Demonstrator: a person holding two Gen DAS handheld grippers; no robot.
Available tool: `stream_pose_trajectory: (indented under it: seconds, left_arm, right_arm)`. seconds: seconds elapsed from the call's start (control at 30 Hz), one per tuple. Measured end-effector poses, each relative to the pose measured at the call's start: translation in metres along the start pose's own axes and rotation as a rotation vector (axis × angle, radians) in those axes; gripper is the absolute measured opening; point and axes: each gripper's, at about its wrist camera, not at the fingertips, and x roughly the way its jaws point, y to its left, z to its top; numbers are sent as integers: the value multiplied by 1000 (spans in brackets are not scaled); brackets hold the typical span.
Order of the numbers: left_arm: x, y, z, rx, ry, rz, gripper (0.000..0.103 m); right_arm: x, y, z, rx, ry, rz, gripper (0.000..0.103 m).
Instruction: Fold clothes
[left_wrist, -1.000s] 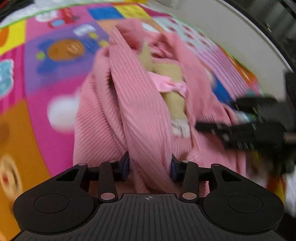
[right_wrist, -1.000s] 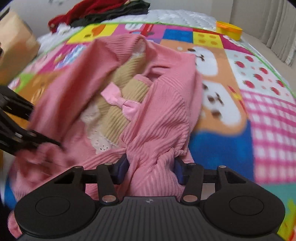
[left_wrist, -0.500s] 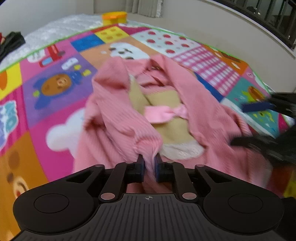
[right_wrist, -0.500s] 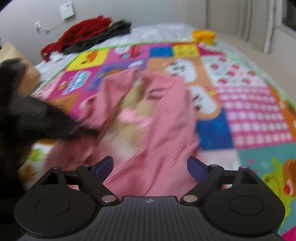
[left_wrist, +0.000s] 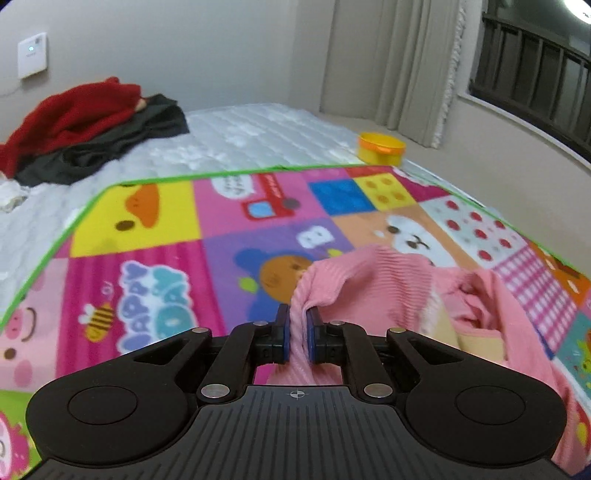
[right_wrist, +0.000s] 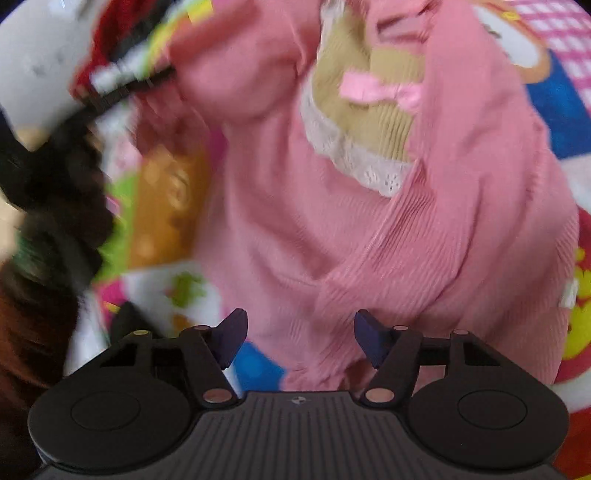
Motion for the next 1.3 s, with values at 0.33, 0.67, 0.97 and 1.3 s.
stream_pose_trajectory:
  seconds: [0.33, 0.67, 0.97, 1.3]
  left_arm:
    - [19, 26, 14, 111, -61, 103, 9]
    - [48, 74, 31, 127, -60, 283, 9]
    - [49, 36, 13, 164, 8, -82, 66]
    - [23, -19, -39, -513, 11, -131, 80]
  right_arm:
    - [-77, -10, 14, -270, -395, -370, 2]
    - [-155, -166, 71, -112, -704, -1004, 3]
    - [-146, -229, 55, 122, -720, -918, 48]
    - [-67, -88, 68, -126, -702, -228, 78]
